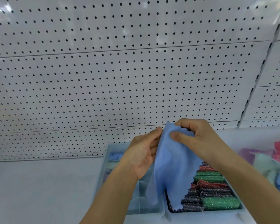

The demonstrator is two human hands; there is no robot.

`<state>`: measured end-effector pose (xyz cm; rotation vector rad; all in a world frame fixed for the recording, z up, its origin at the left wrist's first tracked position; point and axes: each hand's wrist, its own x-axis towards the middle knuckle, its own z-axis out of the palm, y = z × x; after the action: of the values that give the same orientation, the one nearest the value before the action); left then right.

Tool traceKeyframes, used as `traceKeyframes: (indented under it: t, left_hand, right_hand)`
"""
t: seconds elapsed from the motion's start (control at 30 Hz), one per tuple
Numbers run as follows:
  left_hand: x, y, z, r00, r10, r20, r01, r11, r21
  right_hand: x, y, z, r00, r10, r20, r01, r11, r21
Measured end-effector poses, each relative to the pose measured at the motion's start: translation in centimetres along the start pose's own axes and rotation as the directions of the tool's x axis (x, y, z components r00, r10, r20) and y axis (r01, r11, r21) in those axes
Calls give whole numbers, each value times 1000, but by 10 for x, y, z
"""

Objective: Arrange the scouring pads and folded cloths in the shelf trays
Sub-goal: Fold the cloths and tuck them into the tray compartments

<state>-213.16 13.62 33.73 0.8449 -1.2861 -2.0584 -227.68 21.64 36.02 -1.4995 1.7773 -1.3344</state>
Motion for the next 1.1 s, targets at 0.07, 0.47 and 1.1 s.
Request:
traceKeyframes:
  t: [0.07,0.47,1.1]
  left_hand:
    - [1,-3,0,1000,16,-21,-16,1000,-18]
    - [6,26,-28,933,358,24,-359,933,9]
    - [-5,34,-31,897,371,241,-357,928,-104]
  right_hand:
    - [-1,0,3,1000,-4,-17,3,999,-34]
    - [-32,10,22,977,-105,-187,117,992,54]
    - [-12,7,11,997,26,-70,22,797,603]
